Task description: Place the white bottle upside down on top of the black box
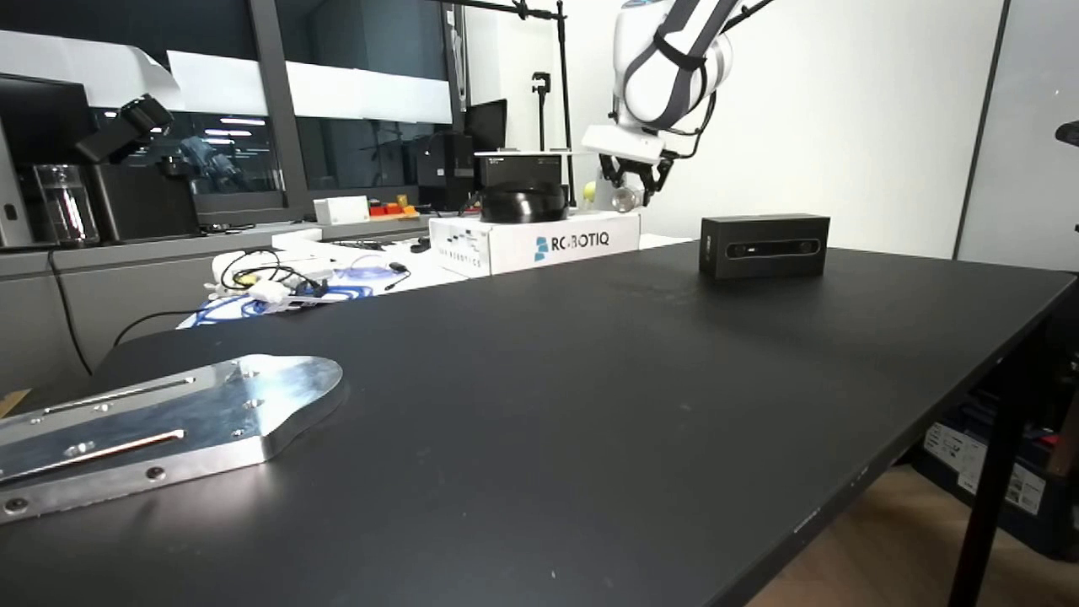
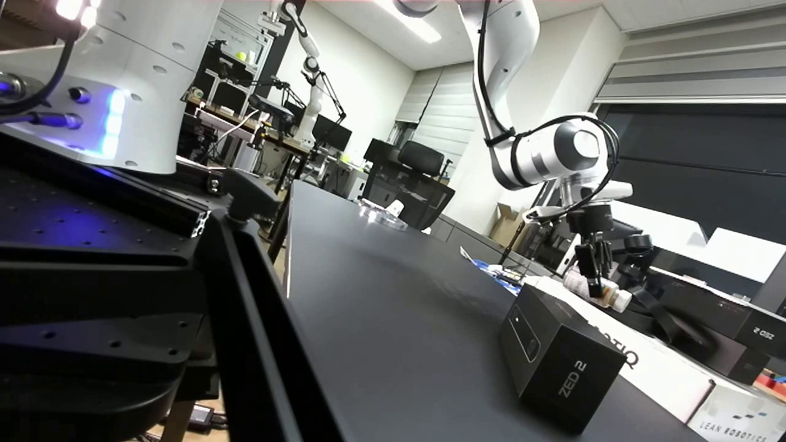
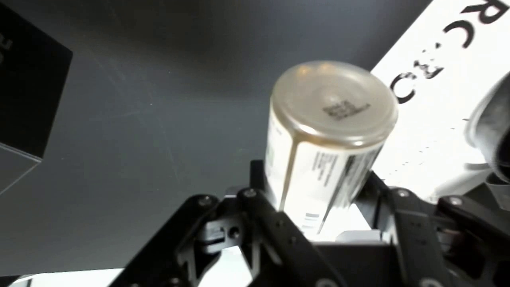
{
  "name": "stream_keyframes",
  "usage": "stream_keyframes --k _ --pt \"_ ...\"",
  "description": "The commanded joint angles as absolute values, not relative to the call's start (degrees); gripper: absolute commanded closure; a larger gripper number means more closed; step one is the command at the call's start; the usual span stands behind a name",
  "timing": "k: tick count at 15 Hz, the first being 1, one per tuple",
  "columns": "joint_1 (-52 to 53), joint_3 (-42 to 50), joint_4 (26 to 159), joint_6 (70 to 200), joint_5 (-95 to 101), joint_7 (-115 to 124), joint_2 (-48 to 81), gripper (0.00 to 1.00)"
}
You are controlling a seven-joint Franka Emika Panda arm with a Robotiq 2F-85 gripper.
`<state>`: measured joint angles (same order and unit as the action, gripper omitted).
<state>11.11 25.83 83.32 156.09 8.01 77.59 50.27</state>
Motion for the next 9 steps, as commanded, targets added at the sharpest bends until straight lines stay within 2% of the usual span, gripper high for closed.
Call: stream_keyframes --k 1,4,9 --pt "14.2 25.0 91.9 157.6 9.2 77.1 41.9 0.69" --pt "12.7 20.1 92.9 150.6 7.0 73.6 37.9 0.69" --pt "4.8 11.0 86.1 128.8 -0.4 65.9 36.9 0.69"
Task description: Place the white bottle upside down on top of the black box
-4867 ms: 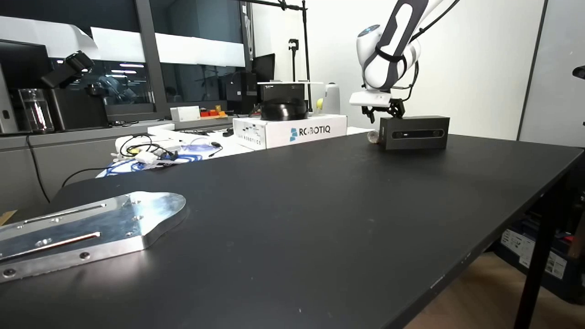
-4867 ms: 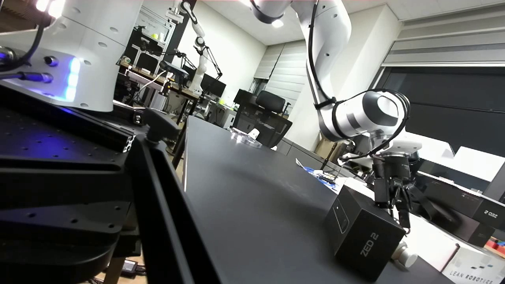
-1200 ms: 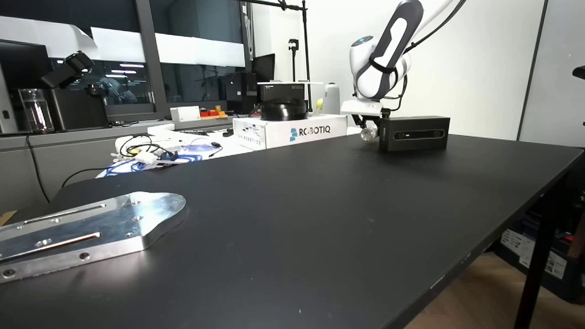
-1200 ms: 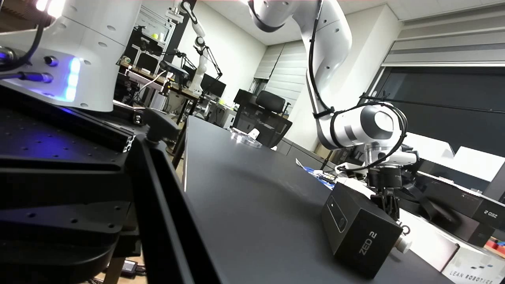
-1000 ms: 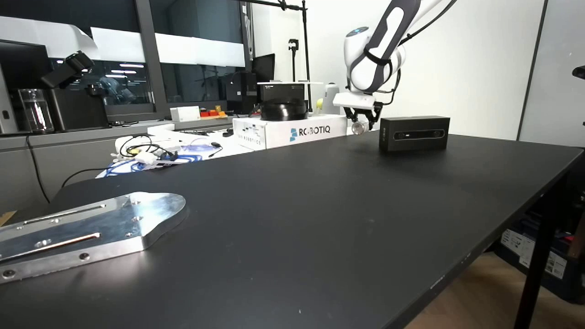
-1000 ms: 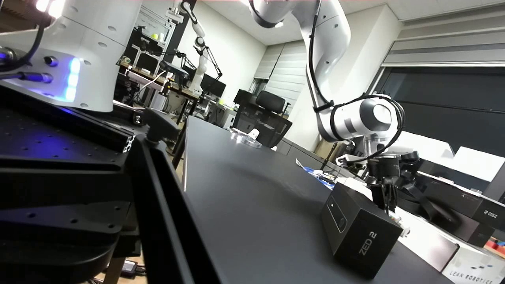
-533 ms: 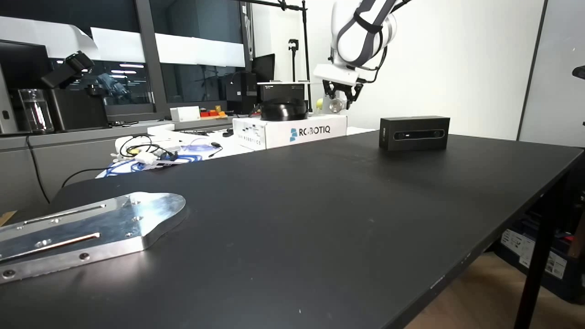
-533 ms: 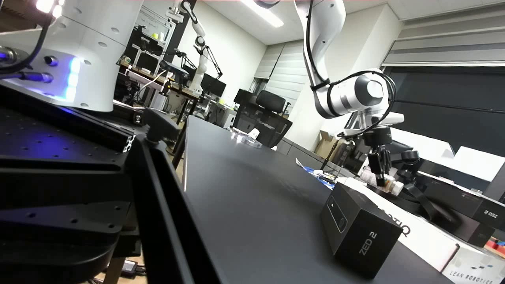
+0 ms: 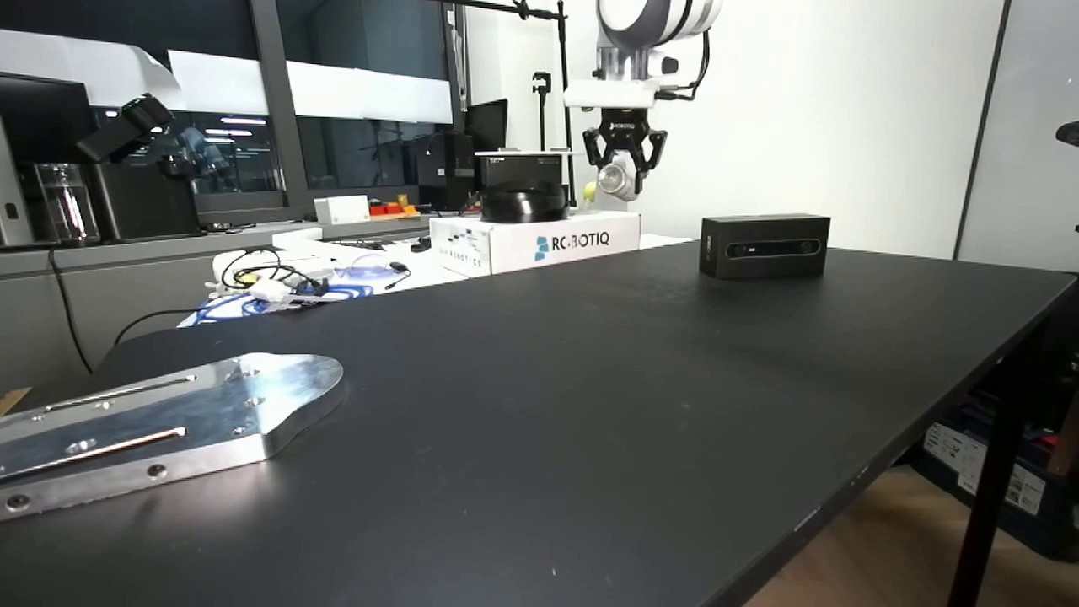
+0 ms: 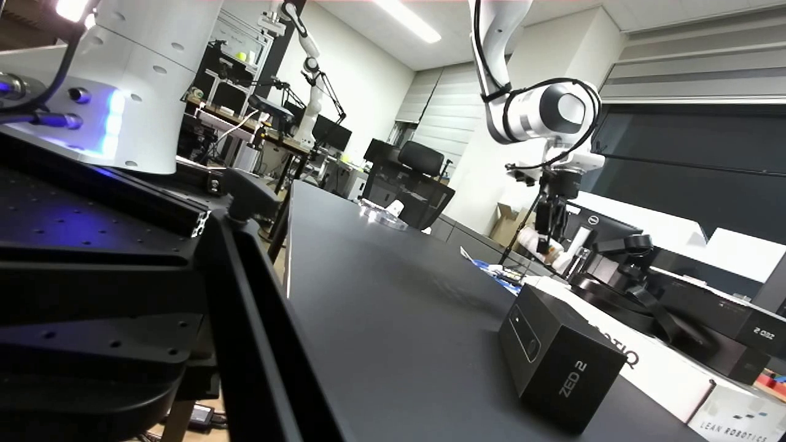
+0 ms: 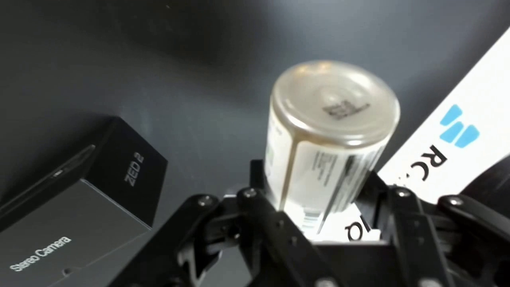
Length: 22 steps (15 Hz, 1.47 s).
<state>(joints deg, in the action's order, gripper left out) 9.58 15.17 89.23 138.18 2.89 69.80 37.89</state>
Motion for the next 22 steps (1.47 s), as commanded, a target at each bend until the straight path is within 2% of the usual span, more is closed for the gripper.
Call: stream_keyframes --k 1,8,16,22 --pt "3.4 10.1 84.4 124.8 -1.6 64.8 37.3 0.69" --pt "-8.7 6.2 66.1 96.3 -12.6 53.6 46.5 0.69" --pt "-17.8 2.4 52.2 78.3 -22.7 34.0 54.8 0.69" --pt "-21.3 2.1 39.8 62.2 -23.7 33.6 61.9 0.69"
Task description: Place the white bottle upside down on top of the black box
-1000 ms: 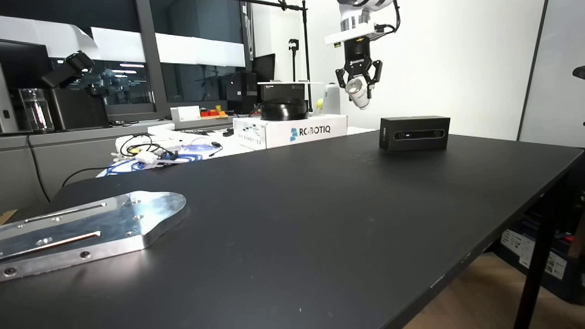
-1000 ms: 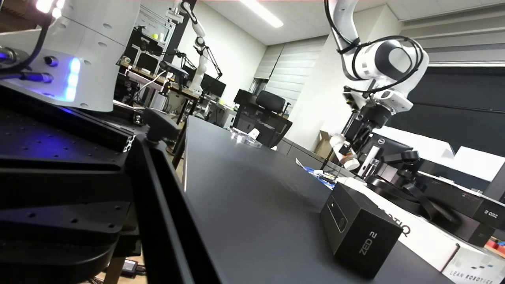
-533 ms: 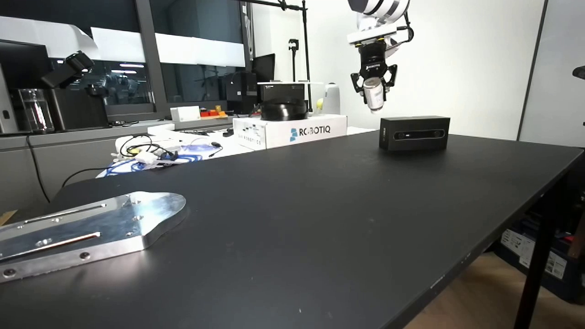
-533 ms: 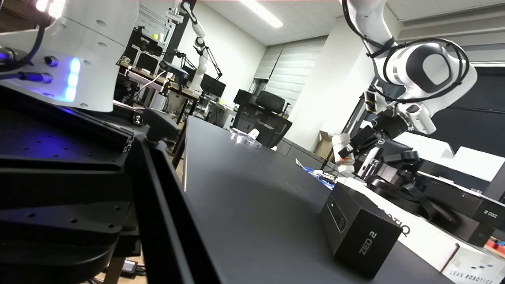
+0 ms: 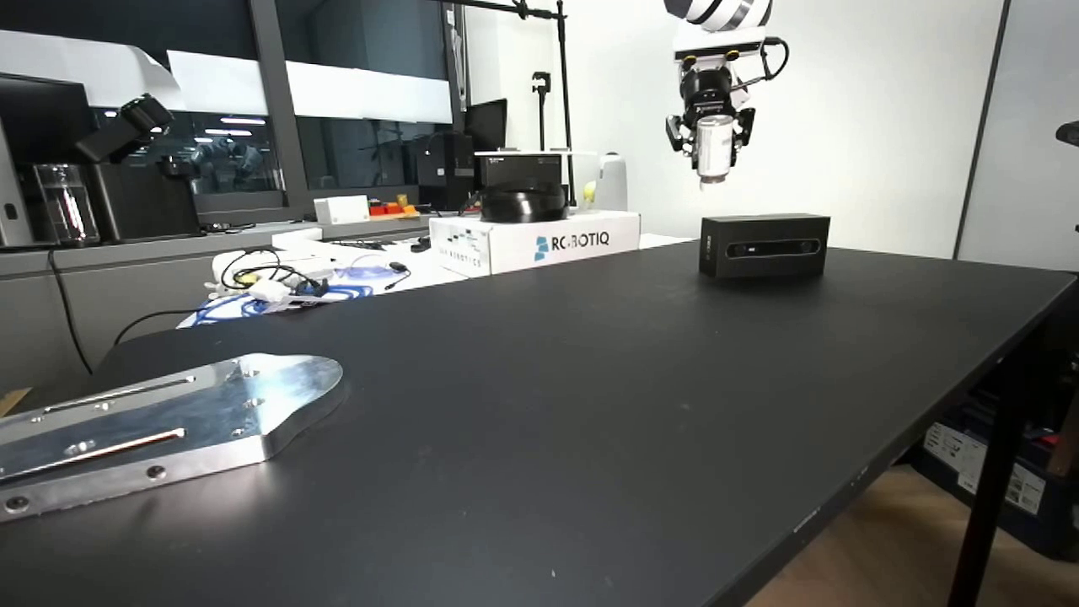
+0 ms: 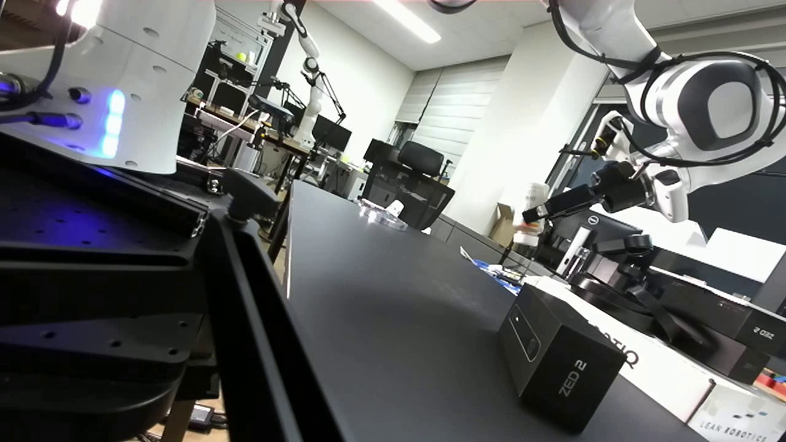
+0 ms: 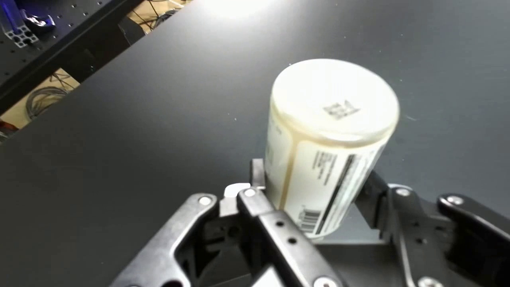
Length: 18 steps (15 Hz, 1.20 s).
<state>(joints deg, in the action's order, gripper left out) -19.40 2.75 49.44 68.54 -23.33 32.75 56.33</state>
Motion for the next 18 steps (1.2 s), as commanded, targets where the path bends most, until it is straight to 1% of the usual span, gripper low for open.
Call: stream_keyframes --k 1,2,3,4,13,14,18 --pt "-21.8 2.1 38.1 60.7 -23.7 33.8 63.1 0.69" --pt "-21.9 2.6 36.7 60.4 -23.0 33.6 64.1 0.69" --pt "-20.7 4.5 37.0 63.3 -21.5 33.3 63.9 0.69" --pt "-21.1 3.2 42.8 63.7 -22.7 32.7 60.9 0.44" --pt "-20.7 4.2 40.0 64.4 -22.3 32.7 62.7 0.44" --pt "-21.3 4.2 40.0 63.8 -22.4 32.2 62.5 0.69" --pt "-24.4 3.7 39.8 62.4 -23.8 29.2 62.1 0.69"
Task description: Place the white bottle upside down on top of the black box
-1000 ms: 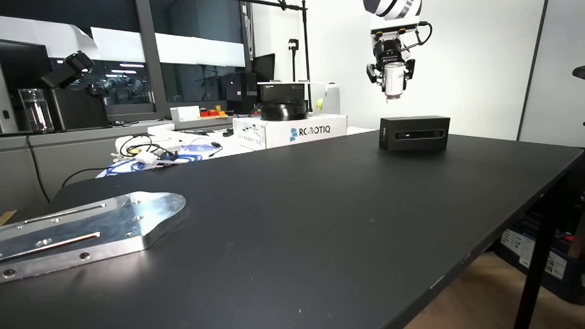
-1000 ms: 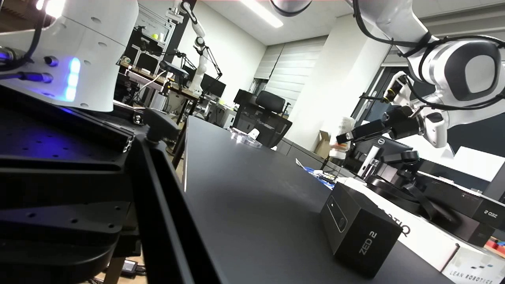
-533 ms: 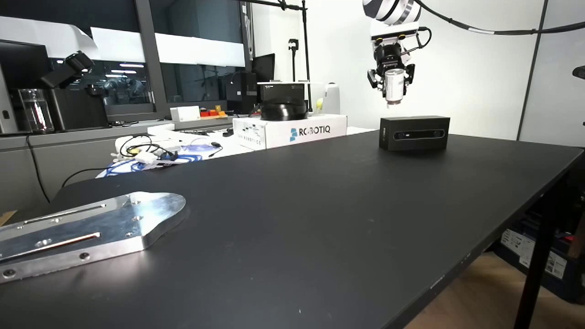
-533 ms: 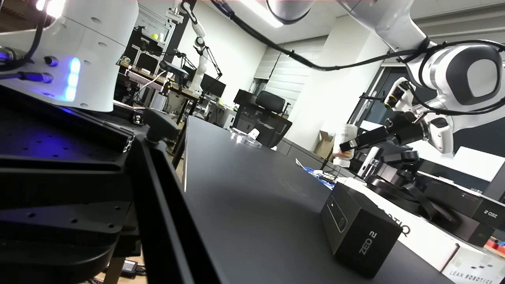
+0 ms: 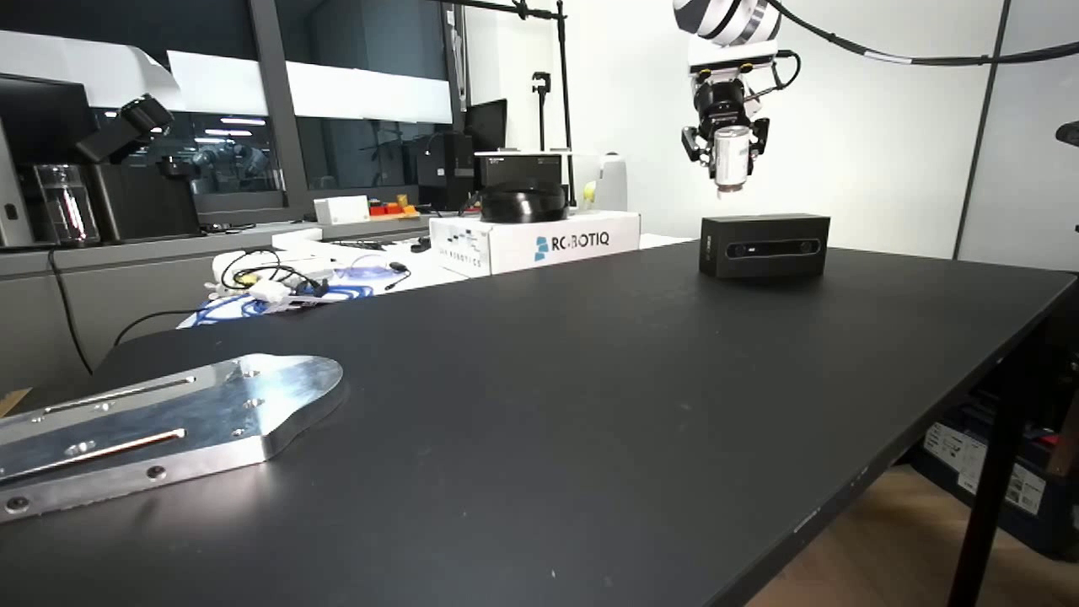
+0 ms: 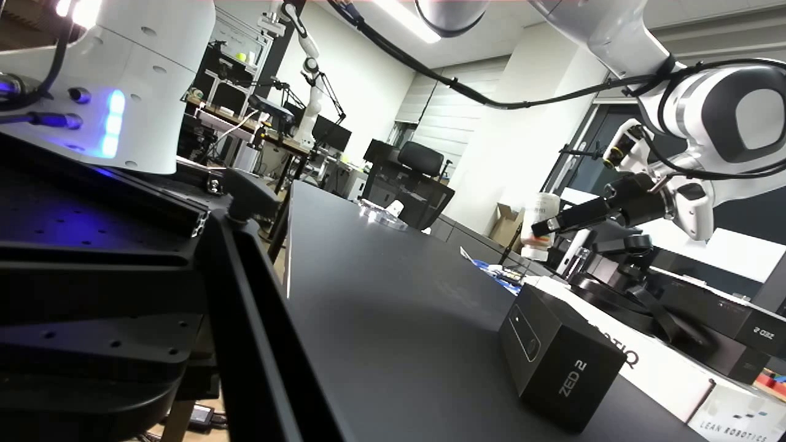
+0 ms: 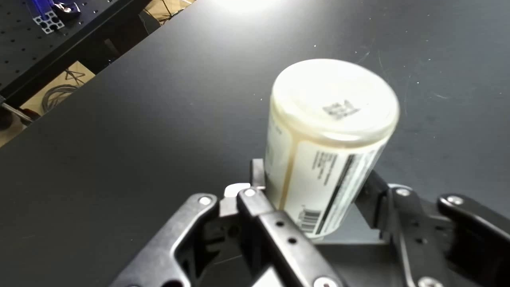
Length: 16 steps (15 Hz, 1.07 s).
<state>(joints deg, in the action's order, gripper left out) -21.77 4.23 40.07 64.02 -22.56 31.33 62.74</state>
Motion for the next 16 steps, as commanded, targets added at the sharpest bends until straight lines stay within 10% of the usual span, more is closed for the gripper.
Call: stream_keyframes --k 1,16 --pt "-25.2 3.6 39.6 61.7 -24.0 28.2 62.3 0.69" --pt "-39.5 1.6 34.0 54.6 -29.8 22.6 64.9 0.69"
